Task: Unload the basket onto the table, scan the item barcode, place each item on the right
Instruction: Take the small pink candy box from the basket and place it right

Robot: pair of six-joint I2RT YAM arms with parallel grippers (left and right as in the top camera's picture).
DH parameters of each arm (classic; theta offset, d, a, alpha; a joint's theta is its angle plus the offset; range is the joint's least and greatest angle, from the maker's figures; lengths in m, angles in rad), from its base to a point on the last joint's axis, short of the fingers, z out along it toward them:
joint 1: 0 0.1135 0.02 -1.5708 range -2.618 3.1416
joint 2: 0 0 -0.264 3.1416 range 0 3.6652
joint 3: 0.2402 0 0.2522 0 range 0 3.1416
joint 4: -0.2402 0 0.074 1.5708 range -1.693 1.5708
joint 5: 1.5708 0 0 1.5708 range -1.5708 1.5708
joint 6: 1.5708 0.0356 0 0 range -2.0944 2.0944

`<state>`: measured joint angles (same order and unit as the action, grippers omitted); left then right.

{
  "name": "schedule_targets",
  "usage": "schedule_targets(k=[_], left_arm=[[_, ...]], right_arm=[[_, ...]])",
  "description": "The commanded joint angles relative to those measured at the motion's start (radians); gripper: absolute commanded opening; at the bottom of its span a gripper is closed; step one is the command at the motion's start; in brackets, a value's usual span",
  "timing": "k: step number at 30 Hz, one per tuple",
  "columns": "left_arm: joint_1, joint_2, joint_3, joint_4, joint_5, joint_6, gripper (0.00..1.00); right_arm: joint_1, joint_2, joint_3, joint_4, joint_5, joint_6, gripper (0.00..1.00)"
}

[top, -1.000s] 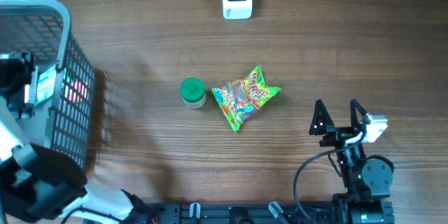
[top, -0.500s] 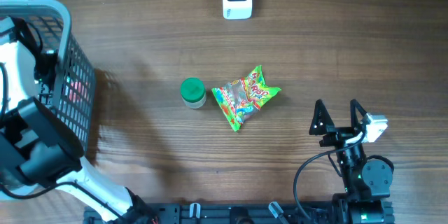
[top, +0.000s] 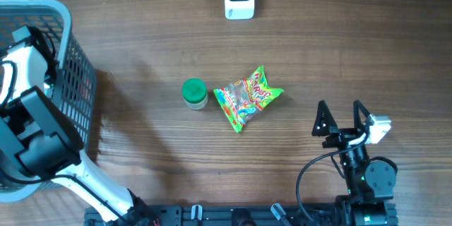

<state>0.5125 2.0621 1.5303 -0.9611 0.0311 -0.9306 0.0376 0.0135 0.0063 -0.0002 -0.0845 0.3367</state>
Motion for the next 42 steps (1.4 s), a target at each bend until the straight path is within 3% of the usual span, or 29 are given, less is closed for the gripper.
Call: schedule_targets(k=[1, 5, 11, 14, 15, 17, 20, 25, 28, 35, 42], left_arm=[[0.004, 0.007, -0.017, -0.004, -0.002, 0.164, 0.46], [0.069, -0.062, 0.085, -0.149, -0.001, 0.168, 0.34], [0.156, -0.284, 0.389, -0.407, 0.005, 0.195, 0.41], [0.145, -0.47, 0.463, -0.46, 0.135, 0.194, 0.41], [0.111, -0.554, 0.463, -0.483, 0.225, 0.194, 0.41], [-0.004, -0.647, 0.463, -0.511, 0.268, 0.193, 0.41], [-0.346, -0.712, 0.463, -0.49, 0.257, 0.167, 0.41], [-0.869, -0.593, 0.463, -0.37, 0.023, 0.028, 0.43], [-1.097, -0.42, 0.463, -0.261, -0.016, 0.028, 0.44], [-1.305, -0.009, 0.463, -0.063, -0.022, -0.005, 0.48], [-1.363, 0.233, 0.463, 0.068, -0.022, -0.073, 0.5]], right_arm=[[-0.002, -0.006, -0.001, 0.003, 0.01, 0.006, 1.0], [-0.002, -0.006, -0.001, 0.003, 0.01, 0.006, 1.0], [-0.002, -0.006, -0.001, 0.003, 0.01, 0.006, 1.0], [-0.002, -0.006, -0.001, 0.003, 0.01, 0.006, 1.0], [-0.002, -0.006, -0.001, 0.003, 0.01, 0.006, 1.0], [-0.002, -0.006, -0.001, 0.003, 0.01, 0.006, 1.0], [-0.002, -0.006, -0.001, 0.003, 0.01, 0.006, 1.0], [-0.002, -0.006, -0.001, 0.003, 0.01, 0.006, 1.0], [-0.002, -0.006, -0.001, 0.003, 0.01, 0.006, 1.0], [-0.002, -0.006, -0.001, 0.003, 0.01, 0.006, 1.0], [-0.002, -0.006, -0.001, 0.003, 0.01, 0.006, 1.0]])
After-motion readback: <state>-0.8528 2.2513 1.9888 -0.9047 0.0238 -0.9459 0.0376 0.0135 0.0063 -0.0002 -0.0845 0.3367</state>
